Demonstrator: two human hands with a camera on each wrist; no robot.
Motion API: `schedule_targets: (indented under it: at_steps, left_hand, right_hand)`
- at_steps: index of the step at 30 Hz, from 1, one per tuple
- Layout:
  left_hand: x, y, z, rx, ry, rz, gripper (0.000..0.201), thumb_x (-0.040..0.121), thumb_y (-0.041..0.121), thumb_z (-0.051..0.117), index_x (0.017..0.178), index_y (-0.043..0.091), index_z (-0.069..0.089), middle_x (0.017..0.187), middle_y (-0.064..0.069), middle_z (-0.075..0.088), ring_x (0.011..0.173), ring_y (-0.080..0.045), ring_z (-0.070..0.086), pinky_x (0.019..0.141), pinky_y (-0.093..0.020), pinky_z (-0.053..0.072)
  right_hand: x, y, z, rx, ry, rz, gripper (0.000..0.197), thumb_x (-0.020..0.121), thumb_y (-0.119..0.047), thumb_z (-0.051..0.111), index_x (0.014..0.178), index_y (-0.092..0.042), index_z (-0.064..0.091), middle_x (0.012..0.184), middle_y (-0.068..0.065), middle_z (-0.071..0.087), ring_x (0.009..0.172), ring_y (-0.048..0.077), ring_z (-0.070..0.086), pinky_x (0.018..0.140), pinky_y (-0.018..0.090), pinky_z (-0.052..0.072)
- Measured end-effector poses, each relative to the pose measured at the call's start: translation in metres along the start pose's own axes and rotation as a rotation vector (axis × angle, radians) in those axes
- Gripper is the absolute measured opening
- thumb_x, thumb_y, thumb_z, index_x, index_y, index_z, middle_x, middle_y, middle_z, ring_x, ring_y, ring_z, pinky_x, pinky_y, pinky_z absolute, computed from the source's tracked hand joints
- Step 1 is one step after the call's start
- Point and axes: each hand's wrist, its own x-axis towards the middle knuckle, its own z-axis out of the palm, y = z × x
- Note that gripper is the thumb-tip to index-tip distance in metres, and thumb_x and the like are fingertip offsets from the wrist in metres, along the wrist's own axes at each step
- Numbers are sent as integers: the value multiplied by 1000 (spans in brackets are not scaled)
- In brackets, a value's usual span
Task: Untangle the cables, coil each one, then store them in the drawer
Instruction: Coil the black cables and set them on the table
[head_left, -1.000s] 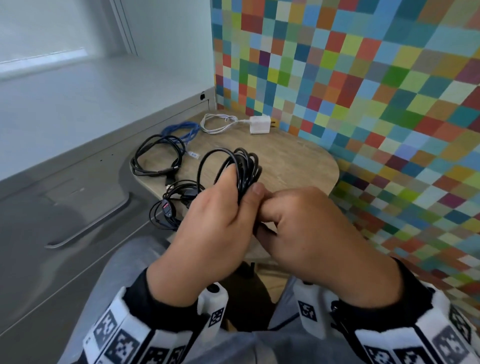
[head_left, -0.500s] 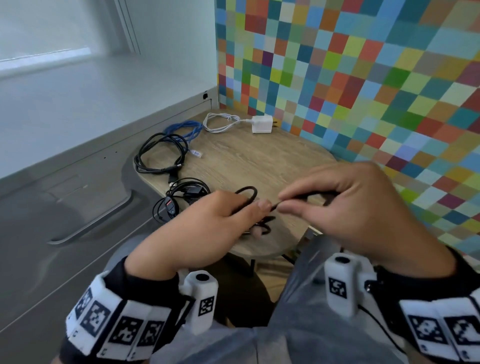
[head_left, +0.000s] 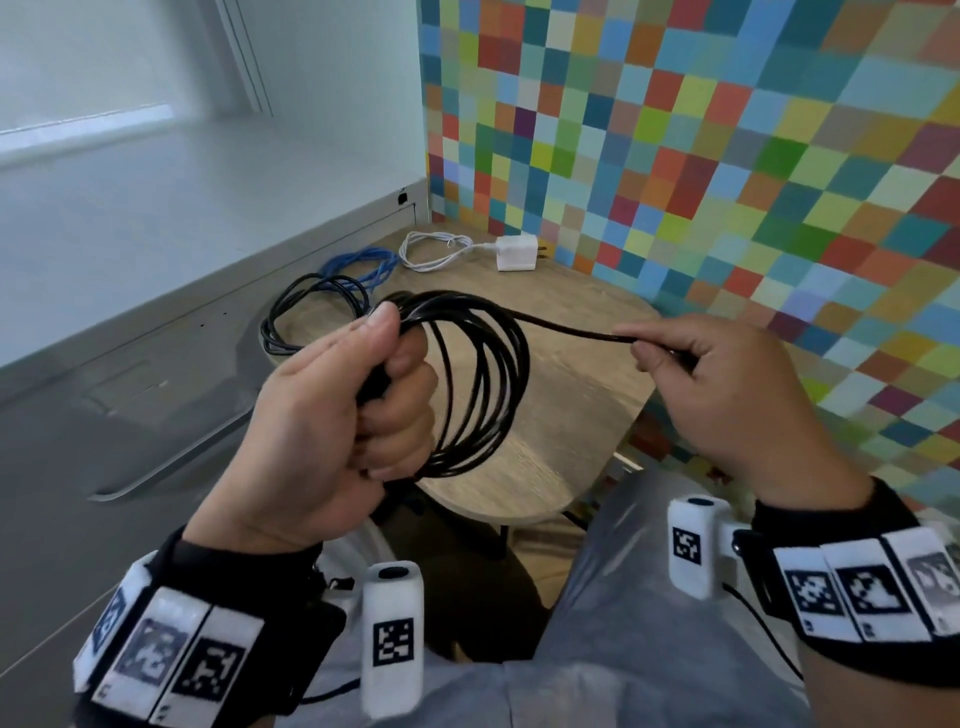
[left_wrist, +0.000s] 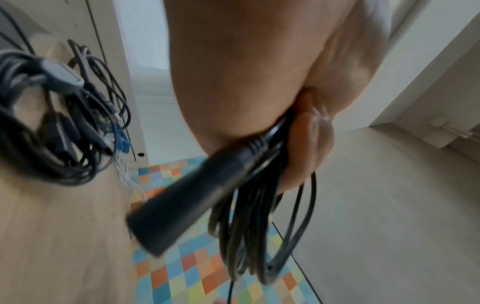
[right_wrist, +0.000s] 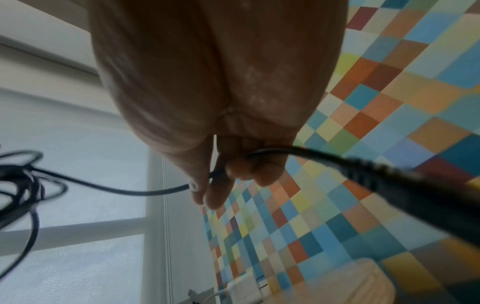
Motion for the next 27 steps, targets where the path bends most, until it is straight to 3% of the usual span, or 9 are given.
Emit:
schedule_targets:
  at_steps: [5,8,10,12,14,17,19,22,27]
  left_hand:
    - [-3,-13,14,-294,-292,-129,30,102,39,56,82,16,53,55,7,28,38,-10,15,39,-28,9]
    - [1,-17,23,-440,-437,-149,30,106,34,49,84,14,53,57,5,29,38,-9,11,39,-28,10]
    - [5,-20,25,-464,-453,-135,30,106,35,48,84,14,53,57,5,29,38,-9,11,39,-27,10]
    - [8,-22,25,-433,-366,-114,32,105,38,48,83,15,53,55,6,29,38,-9,13,38,-26,10]
    - [10,-24,24,-330,-169,-64,35,102,43,45,78,19,51,51,9,27,37,-9,15,37,-24,11]
    - [15,-26,23,-196,109,32,36,98,45,44,71,21,49,48,11,28,36,-8,13,35,-20,14]
    - [17,-27,22,-155,203,52,37,97,44,44,69,20,48,47,9,27,34,-5,17,35,-19,14]
    - [18,-29,20,-108,229,48,36,96,43,45,70,19,47,48,8,26,33,-5,21,35,-19,16]
    - [21,-36,17,35,277,74,32,94,41,49,75,16,46,52,4,25,36,-9,21,35,-19,21]
  right_hand:
    - [7,1,19,-113,112,-17,18,98,-18,68,111,-22,80,98,-7,56,96,13,52,78,25,39]
    - [6,-14,29,208,47,97,20,98,-12,69,108,-25,79,94,-12,73,89,5,68,81,22,54]
    - [1,-29,36,521,-85,188,20,98,-7,69,106,-23,79,93,-4,79,88,13,74,80,28,58]
    - [-5,-45,42,827,-209,228,14,99,-14,66,105,-17,78,98,4,80,96,24,75,84,36,59]
    - [-10,-54,48,1151,-324,276,35,100,-30,55,113,-5,74,108,16,76,104,35,71,95,49,54]
    - [-10,-54,52,1447,-419,421,68,100,-49,34,126,6,64,113,25,70,103,36,69,95,49,50]
    - [-10,-51,57,1441,-424,413,78,94,-60,45,128,7,61,111,24,70,98,34,70,93,47,53]
    - [-11,-51,64,1279,-371,394,49,79,-33,79,113,2,71,96,15,74,89,26,73,87,40,59]
    - [-10,-56,67,1259,-292,504,25,77,-14,71,98,-1,74,85,14,74,81,23,73,80,37,62]
